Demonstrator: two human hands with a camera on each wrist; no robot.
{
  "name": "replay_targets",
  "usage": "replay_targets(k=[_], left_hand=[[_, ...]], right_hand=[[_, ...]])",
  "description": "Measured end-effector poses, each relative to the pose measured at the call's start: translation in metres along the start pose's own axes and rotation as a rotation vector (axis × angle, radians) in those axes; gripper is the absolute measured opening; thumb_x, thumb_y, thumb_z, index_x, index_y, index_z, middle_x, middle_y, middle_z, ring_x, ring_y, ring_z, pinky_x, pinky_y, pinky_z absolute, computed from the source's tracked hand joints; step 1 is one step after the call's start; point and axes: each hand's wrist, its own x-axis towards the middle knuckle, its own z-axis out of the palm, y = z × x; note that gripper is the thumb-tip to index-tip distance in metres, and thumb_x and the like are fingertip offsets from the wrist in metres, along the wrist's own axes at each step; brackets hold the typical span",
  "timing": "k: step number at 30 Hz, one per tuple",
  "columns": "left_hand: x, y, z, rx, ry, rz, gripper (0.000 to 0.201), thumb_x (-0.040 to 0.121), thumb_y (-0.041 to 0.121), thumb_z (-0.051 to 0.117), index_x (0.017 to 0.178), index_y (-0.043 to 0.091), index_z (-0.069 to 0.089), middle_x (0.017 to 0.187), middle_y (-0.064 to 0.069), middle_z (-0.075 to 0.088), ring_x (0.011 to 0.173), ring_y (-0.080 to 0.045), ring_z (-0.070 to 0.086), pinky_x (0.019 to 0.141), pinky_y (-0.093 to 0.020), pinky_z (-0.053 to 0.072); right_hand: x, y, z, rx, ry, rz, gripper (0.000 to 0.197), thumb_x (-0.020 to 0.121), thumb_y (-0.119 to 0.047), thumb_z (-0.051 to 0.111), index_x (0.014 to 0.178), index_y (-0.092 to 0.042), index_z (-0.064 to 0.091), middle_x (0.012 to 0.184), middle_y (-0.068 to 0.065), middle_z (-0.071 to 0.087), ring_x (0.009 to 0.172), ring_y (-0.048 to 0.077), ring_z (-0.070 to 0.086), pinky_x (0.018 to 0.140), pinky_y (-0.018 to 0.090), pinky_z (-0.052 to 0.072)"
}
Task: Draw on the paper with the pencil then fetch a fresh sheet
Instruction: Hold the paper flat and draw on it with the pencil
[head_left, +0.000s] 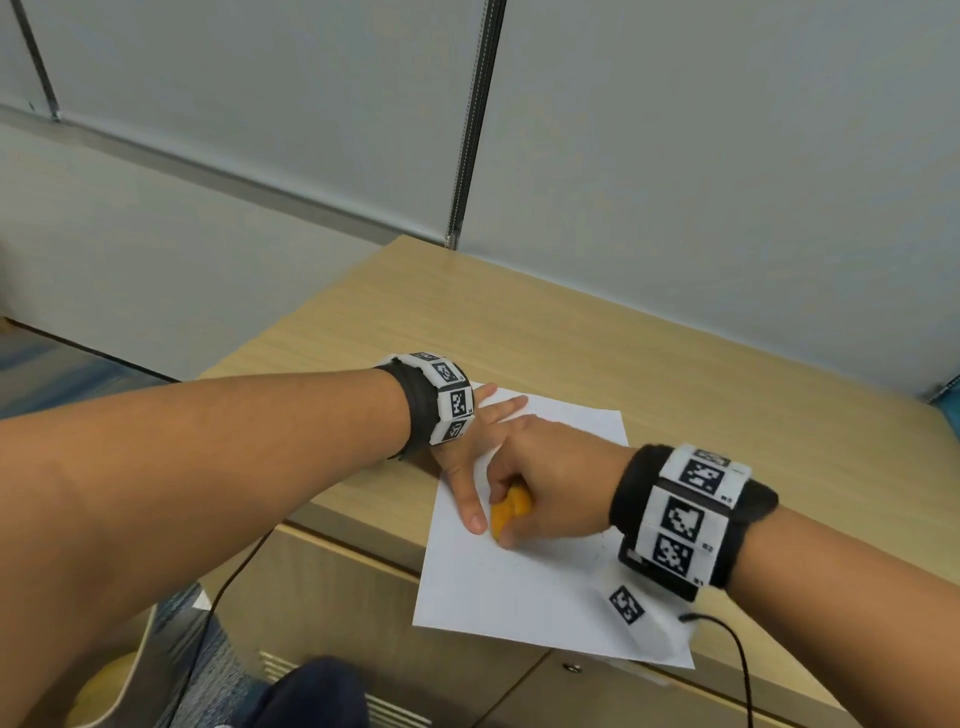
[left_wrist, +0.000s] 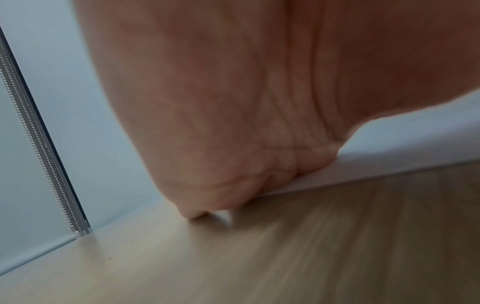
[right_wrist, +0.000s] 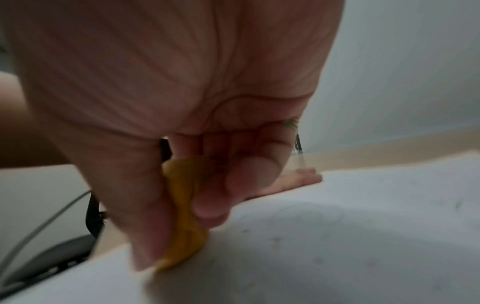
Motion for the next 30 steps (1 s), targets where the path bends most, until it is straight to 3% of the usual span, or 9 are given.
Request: replay_targets(k=[3, 7, 11, 13, 18, 21, 24, 27, 30], left_hand=[[-0.003, 0.003, 0.001, -0.002, 0.011, 0.017, 0.125, 0.066, 0.079, 0.07, 0.154, 0.044, -0.01, 0.162, 0.001, -0.03, 0.147, -0.034, -0.028, 0.116, -0.057, -0.011], [-0.01, 0.009, -0.004, -0.012, 0.037, 0.054, 0.12, 0.075, 0.068, 0.071, 0.157, 0.033, -0.008, 0.163, 0.003, -0.025, 0.149, -0.028, -0.025, 0.116, -0.05, -0.015], [0.006, -0.002, 0.006, -0.014, 0.01, -0.022, 0.145, 0.046, 0.093, 0.064, 0.15, 0.044, -0.024, 0.158, 0.005, -0.037, 0.146, -0.035, -0.031, 0.115, -0.063, -0.009], [0.009, -0.004, 0.007, -0.007, 0.001, -0.035, 0.149, 0.036, 0.098, 0.059, 0.146, 0.048, -0.028, 0.157, 0.006, -0.04, 0.146, -0.036, -0.03, 0.116, -0.066, -0.007], [0.004, 0.001, 0.006, -0.03, 0.064, 0.034, 0.129, 0.065, 0.077, 0.073, 0.154, 0.041, -0.015, 0.161, 0.007, -0.031, 0.148, -0.028, -0.027, 0.116, -0.052, -0.014], [0.006, -0.001, 0.006, -0.019, 0.058, 0.034, 0.13, 0.061, 0.08, 0.072, 0.154, 0.043, -0.011, 0.162, 0.001, -0.03, 0.148, -0.034, -0.027, 0.116, -0.056, -0.01], [0.013, -0.005, 0.009, -0.007, 0.046, 0.006, 0.142, 0.053, 0.086, 0.07, 0.15, 0.042, -0.024, 0.161, -0.002, -0.034, 0.147, -0.038, -0.026, 0.116, -0.058, -0.008], [0.014, -0.005, 0.01, -0.009, 0.058, 0.012, 0.142, 0.048, 0.09, 0.068, 0.149, 0.048, -0.022, 0.16, 0.005, -0.034, 0.147, -0.038, -0.026, 0.116, -0.061, -0.008], [0.013, -0.004, 0.009, -0.004, 0.039, 0.001, 0.136, 0.054, 0.087, 0.069, 0.153, 0.044, -0.013, 0.161, 0.009, -0.032, 0.148, -0.036, -0.026, 0.117, -0.061, -0.006]], right_hand=[[0.01, 0.017, -0.007, 0.01, 0.101, 0.057, 0.019, 0.076, -0.038, 0.083, 0.087, -0.024, 0.077, 0.081, -0.009, 0.071, 0.076, 0.01, 0.064, 0.073, 0.032, 0.057], [0.022, 0.027, -0.001, 0.014, 0.293, 0.143, 0.017, 0.077, -0.035, 0.079, 0.084, -0.02, 0.075, 0.077, -0.004, 0.071, 0.07, 0.016, 0.063, 0.069, 0.034, 0.057], [-0.004, 0.007, 0.003, 0.022, 0.057, 0.007, 0.018, 0.078, -0.038, 0.082, 0.084, -0.022, 0.076, 0.077, -0.011, 0.068, 0.07, 0.007, 0.06, 0.067, 0.026, 0.053], [-0.004, 0.008, -0.003, 0.016, 0.025, 0.018, 0.021, 0.078, -0.041, 0.083, 0.088, -0.023, 0.077, 0.078, -0.012, 0.069, 0.071, 0.005, 0.061, 0.067, 0.025, 0.054], [0.019, 0.034, -0.006, 0.024, 0.303, 0.175, 0.018, 0.075, -0.034, 0.079, 0.068, -0.025, 0.066, 0.065, -0.011, 0.061, 0.061, 0.009, 0.057, 0.063, 0.027, 0.046], [0.005, 0.016, 0.002, 0.019, 0.134, 0.069, 0.014, 0.076, -0.034, 0.081, 0.078, -0.022, 0.073, 0.075, -0.007, 0.07, 0.07, 0.012, 0.063, 0.067, 0.033, 0.056], [-0.004, 0.008, 0.002, 0.032, 0.008, 0.0, 0.017, 0.079, -0.037, 0.084, 0.085, -0.024, 0.076, 0.078, -0.009, 0.071, 0.071, 0.008, 0.063, 0.066, 0.027, 0.055], [0.011, 0.029, -0.003, 0.027, 0.228, 0.135, 0.017, 0.079, -0.038, 0.081, 0.082, -0.024, 0.072, 0.073, -0.013, 0.063, 0.07, 0.01, 0.06, 0.067, 0.027, 0.05], [0.016, 0.029, 0.002, -0.004, 0.32, 0.186, 0.016, 0.08, -0.033, 0.074, 0.075, -0.021, 0.065, 0.075, -0.003, 0.066, 0.074, 0.022, 0.063, 0.067, 0.032, 0.054]])
